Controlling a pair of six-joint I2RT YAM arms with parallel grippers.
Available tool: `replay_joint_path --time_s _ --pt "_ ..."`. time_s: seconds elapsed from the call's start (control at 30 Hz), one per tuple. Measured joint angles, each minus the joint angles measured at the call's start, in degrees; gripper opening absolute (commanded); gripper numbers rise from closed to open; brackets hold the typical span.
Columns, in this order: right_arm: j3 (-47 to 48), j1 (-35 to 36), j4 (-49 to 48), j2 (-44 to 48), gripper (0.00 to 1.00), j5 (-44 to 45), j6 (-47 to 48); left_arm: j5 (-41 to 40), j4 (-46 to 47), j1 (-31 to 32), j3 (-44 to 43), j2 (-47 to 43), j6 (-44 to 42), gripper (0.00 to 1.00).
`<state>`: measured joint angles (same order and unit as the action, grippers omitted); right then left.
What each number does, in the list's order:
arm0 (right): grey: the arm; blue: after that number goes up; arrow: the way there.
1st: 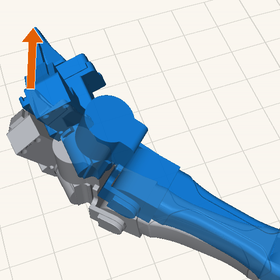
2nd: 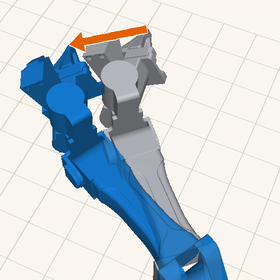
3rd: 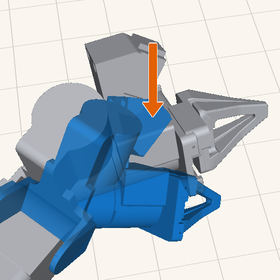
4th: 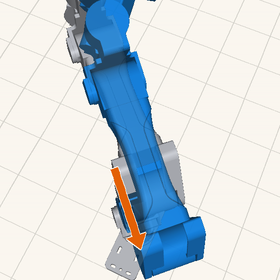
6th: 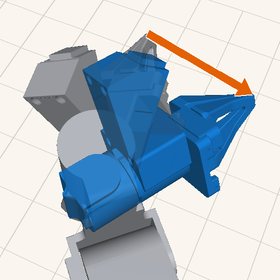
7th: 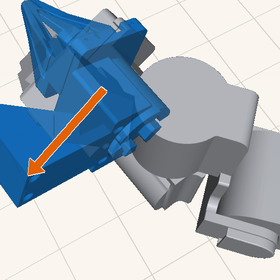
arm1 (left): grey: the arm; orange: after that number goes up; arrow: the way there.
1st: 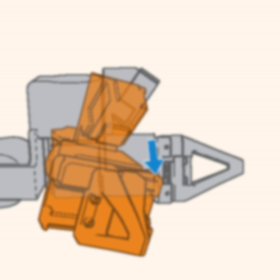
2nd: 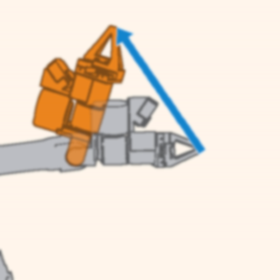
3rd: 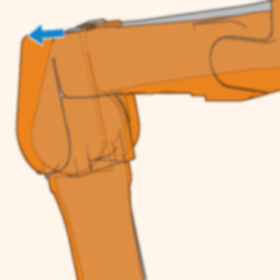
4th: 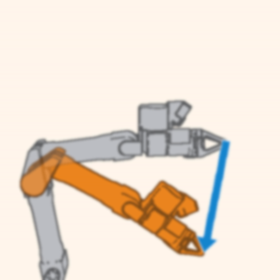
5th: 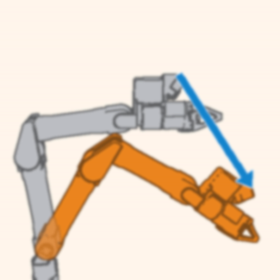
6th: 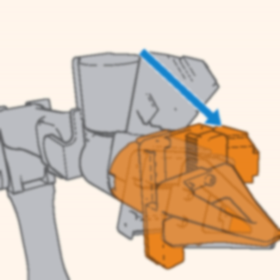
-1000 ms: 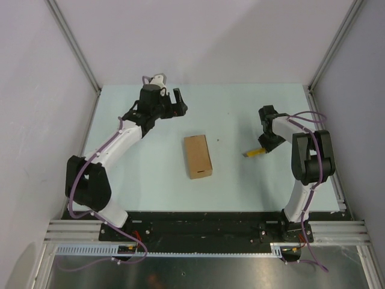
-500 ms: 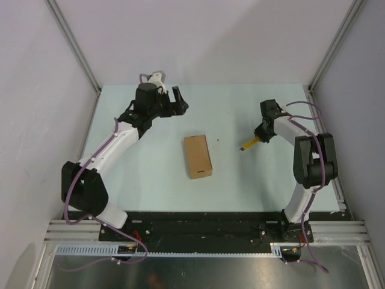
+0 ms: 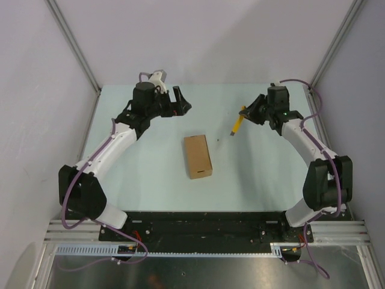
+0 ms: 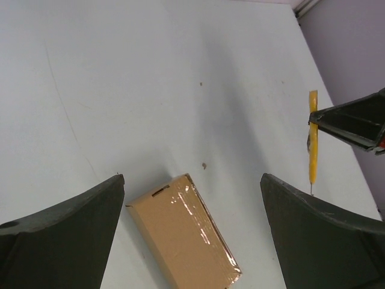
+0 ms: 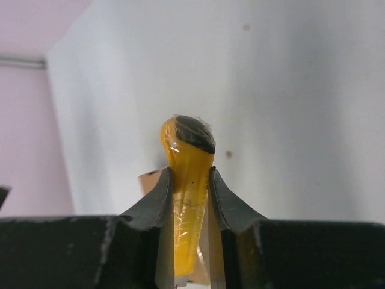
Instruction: Unpack the express box
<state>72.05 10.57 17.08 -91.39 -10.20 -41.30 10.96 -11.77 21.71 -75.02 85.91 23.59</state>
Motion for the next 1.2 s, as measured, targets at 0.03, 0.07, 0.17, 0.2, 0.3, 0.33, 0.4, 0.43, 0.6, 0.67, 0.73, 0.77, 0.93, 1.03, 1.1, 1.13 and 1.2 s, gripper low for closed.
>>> replay_joint_path --time_s 0.03,0.07,0.17,0.2,0.3,0.33,0.4,0.43,0.6,0.67,0.73,0.77,0.93,1.03,1.1,1.13,1.2 --pt "0.00 0.07 -0.74 0.83 0.01 -1.46 0.11 0.46 0.00 0.00 -0.09 -0.09 0.15 1.00" --pt "0.00 0.09 -1.68 1.84 0.01 -3.39 0.24 1.29 -0.04 0.00 -0.28 -0.13 0.35 1.00" --pt "0.00 0.13 -5.05 4.63 0.01 -8.90 0.37 3.65 -0.26 0.00 -1.44 -0.13 0.79 1.00" --pt "0.00 0.13 -6.32 5.51 0.01 -10.56 0.33 4.81 -0.39 0.00 -2.16 -0.13 1.01 1.00" --pt "0.00 0.13 -10.34 7.43 0.01 -15.32 -0.68 7.93 -0.44 0.00 -4.28 -0.13 1.68 1.00" --pt "0.00 0.13 -11.98 7.89 0.01 -16.90 -1.07 9.16 -0.39 -0.02 -5.11 -0.13 1.92 1.00" --pt "0.00 0.13 -15.50 8.68 0.01 -20.41 -2.16 11.19 -0.35 -0.02 -6.64 -0.13 2.54 1.00" --pt "0.00 0.11 -16.00 8.79 0.01 -20.90 -2.23 12.28 -0.35 -0.02 -7.48 -0.13 3.08 0.99" --pt "0.00 0.09 -22.77 9.73 0.03 -26.58 -5.38 18.69 0.42 -0.04 -11.15 -0.09 7.67 1.00" --pt "0.00 0.09 -26.14 10.05 0.03 -28.59 -6.93 21.88 1.75 -0.02 -12.04 -0.09 10.08 1.00" --pt "0.00 0.07 -29.51 10.32 0.03 -30.42 -8.61 24.94 3.76 0.07 -12.39 -0.09 12.26 1.00" --pt "0.00 0.02 -31.36 10.40 0.03 -31.41 -9.64 27.02 5.46 0.22 -12.39 -0.09 13.68 0.99" --pt "0.02 0.09 -40.50 10.43 0.03 -35.87 -15.82 34.82 17.92 2.19 -9.49 -0.31 20.63 1.00" --pt "0.44 0.50 -44.76 10.43 0.03 -37.75 -18.64 37.48 21.35 5.64 -8.52 -0.15 22.12 1.00" --pt "1.22 1.07 -46.42 10.43 0.03 -38.80 -19.85 38.75 23.06 8.11 -8.52 0.09 22.40 1.00" --pt "1.90 1.51 -47.04 10.43 0.04 -39.47 -20.33 39.26 23.74 9.22 -8.52 0.22 22.51 1.00" --pt "3.37 2.27 -48.26 10.51 0.04 -40.48 -21.09 40.35 24.74 10.84 -8.57 0.55 22.53 1.00"
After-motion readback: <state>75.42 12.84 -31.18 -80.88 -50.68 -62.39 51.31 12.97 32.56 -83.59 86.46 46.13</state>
